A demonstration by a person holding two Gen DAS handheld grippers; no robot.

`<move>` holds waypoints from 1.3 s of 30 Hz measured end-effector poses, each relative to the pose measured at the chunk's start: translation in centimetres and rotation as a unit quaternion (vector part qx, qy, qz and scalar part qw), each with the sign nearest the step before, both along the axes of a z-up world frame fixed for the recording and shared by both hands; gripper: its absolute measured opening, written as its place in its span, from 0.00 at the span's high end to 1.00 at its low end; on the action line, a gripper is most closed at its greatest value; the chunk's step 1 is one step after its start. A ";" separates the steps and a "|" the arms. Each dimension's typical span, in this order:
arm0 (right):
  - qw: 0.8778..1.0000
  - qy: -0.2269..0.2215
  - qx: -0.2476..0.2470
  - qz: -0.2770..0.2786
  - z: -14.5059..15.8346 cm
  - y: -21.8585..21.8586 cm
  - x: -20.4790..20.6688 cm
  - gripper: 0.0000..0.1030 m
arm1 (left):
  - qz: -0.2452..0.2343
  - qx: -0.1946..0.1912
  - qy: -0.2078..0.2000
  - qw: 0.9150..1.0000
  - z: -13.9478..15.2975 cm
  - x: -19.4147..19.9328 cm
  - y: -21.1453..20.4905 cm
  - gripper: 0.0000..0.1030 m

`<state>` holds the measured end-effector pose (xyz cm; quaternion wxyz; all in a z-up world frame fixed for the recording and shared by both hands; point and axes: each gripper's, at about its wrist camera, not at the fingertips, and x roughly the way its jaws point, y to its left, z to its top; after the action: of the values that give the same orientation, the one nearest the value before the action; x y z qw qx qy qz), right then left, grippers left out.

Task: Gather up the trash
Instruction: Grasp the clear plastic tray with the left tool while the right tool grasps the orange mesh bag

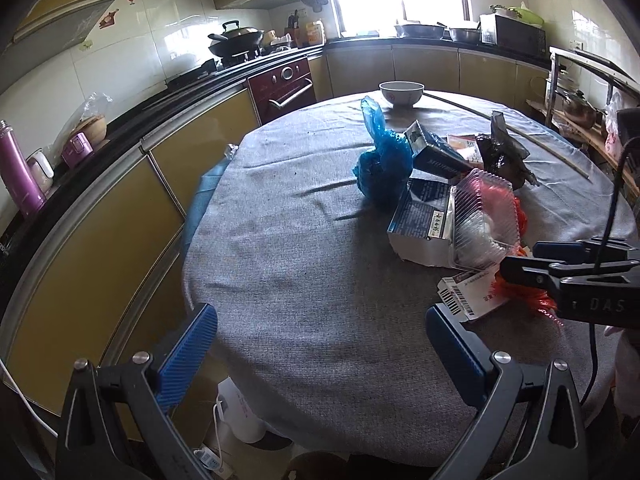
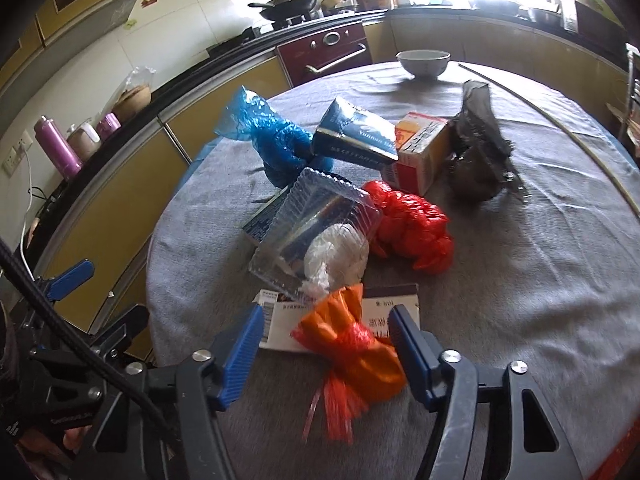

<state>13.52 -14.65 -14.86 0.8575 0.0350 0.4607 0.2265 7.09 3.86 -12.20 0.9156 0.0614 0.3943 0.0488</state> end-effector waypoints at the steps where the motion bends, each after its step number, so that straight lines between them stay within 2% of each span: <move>1: 1.000 0.004 -0.004 0.001 -0.3 0.2 0.3 0.39 | 0.001 0.000 0.001 1.000 -0.1 0.1 0.0 0.00; 4: 1.000 0.017 -0.015 0.003 -1.4 0.7 1.1 0.45 | 0.002 0.001 0.006 1.000 -0.3 0.5 0.0 0.00; 8: 1.000 0.007 -0.022 0.009 -1.8 0.7 1.2 0.52 | -0.001 -0.002 0.014 1.000 -0.7 1.0 -0.1 0.00; 10: 1.000 0.006 -0.020 0.008 -1.9 0.2 1.4 0.59 | -0.006 -0.012 0.020 1.000 -0.8 1.3 -0.2 0.00; 17: 1.000 0.013 0.014 -0.018 -2.2 -3.4 1.2 0.61 | -0.031 -0.035 0.029 0.998 -0.4 2.5 -1.5 0.00; 26: 0.996 0.013 0.067 -0.064 -2.3 -10.0 0.3 0.61 | -0.091 -0.073 0.053 0.992 0.1 5.9 -6.6 0.00; 31: 0.992 0.006 0.089 -0.084 -2.3 -13.0 -0.6 0.61 | -0.104 -0.062 0.074 0.990 -0.8 8.3 -10.3 0.00; 36: 0.989 -0.006 0.115 -0.094 -1.9 -15.4 -1.4 0.61 | -0.098 -0.046 0.083 0.991 -1.8 9.7 -11.6 0.00; 38: 0.988 -0.011 0.122 -0.096 -1.8 -15.9 -1.8 0.61 | -0.096 -0.049 0.083 0.991 -2.1 10.1 -11.4 0.04; 39: 0.987 -0.013 0.125 -0.097 -1.8 -15.9 -1.9 0.61 | -0.097 -0.053 0.087 0.990 -2.3 10.3 -11.3 0.13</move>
<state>11.65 -30.59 -16.62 0.8703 0.1837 0.4115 0.1985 17.42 -7.47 -14.51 0.8802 0.0551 0.4667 -0.0667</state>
